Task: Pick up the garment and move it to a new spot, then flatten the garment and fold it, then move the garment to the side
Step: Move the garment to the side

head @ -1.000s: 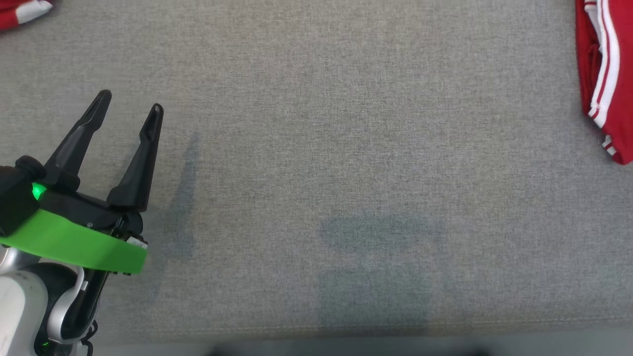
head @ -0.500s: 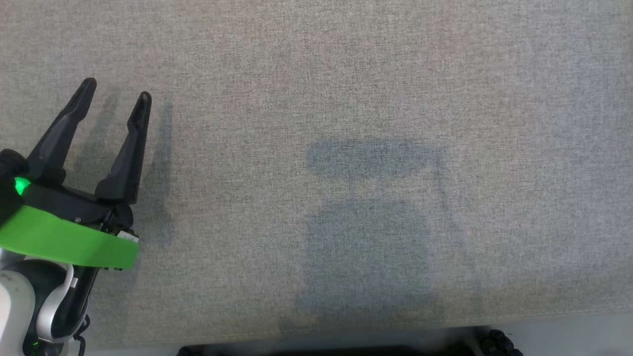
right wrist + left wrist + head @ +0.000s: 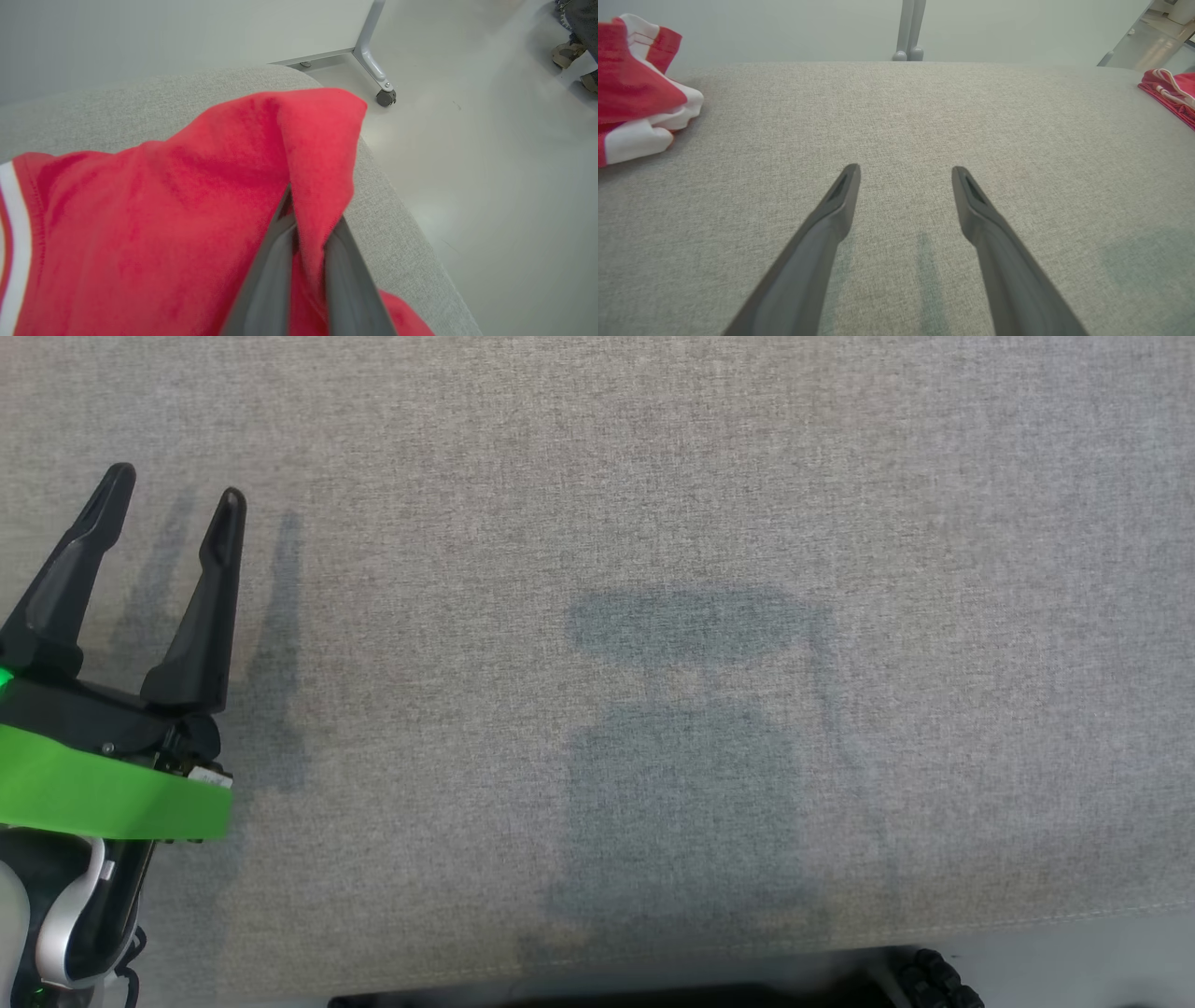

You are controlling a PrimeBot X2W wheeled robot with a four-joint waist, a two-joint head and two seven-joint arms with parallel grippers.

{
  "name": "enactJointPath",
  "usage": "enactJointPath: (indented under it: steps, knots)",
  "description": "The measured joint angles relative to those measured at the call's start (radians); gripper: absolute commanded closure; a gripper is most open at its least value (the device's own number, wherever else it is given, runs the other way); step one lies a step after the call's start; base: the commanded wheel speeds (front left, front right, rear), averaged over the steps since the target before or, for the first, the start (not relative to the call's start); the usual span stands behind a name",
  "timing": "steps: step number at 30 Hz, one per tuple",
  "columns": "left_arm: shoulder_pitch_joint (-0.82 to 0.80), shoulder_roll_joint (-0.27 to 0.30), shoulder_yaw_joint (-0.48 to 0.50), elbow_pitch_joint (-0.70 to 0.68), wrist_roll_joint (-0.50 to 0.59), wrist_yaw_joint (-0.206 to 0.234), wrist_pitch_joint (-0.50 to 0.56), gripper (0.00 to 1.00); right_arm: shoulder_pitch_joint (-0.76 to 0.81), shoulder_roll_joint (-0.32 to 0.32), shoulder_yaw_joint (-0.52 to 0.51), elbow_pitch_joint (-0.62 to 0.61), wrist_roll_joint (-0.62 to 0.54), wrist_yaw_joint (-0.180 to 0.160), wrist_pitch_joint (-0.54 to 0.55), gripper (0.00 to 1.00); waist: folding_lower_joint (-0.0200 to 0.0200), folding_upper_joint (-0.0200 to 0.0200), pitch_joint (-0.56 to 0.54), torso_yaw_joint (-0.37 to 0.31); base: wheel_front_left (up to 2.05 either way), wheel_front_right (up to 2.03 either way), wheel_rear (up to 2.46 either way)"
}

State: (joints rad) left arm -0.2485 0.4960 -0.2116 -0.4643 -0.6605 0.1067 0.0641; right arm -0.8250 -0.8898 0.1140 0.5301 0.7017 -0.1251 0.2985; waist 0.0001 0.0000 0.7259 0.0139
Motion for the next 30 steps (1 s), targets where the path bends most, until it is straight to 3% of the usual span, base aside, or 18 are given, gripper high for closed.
enactJointPath:
  steps: [5,6,7,8,23,30]
  knots:
    - [0.005,-0.001,0.004,-0.002,0.004,0.0,0.006,0.0,-0.024,0.016,-0.01,0.052,-0.027,0.0,-0.033,1.0,-0.0001,0.0,0.008,-0.014,0.0,0.0,0.0]
    - [0.005,-0.001,0.004,-0.004,0.004,0.0,0.007,0.0,-0.024,0.021,-0.012,0.066,-0.029,0.0,-0.038,0.9,-0.0001,0.0,0.009,-0.016,0.0,0.0,0.0]
    - [0.006,-0.001,0.004,-0.006,0.004,0.0,0.008,0.0,-0.024,0.026,-0.014,0.079,-0.035,0.0,-0.044,0.4,-0.0001,0.0,0.01,-0.018,0.0,0.0,0.0]
    - [0.008,-0.001,0.005,-0.01,0.004,0.0,0.015,0.0,-0.024,0.029,-0.015,0.09,-0.043,0.0,-0.044,0.0,-0.0001,0.0,0.011,-0.019,0.0,0.0,0.0]
    - [0.028,-0.007,0.03,-0.033,0.013,0.009,0.034,0.0,-0.034,0.072,-0.081,0.285,-0.087,0.0,-0.14,0.0,-0.0001,0.0,0.026,-0.043,0.0,0.0,0.0]
    - [0.032,-0.006,0.044,-0.035,0.026,0.01,0.044,0.0,-0.02,0.171,-0.092,0.344,-0.081,0.0,-0.191,0.0,0.0,0.0,0.018,-0.057,0.0,0.0,0.0]
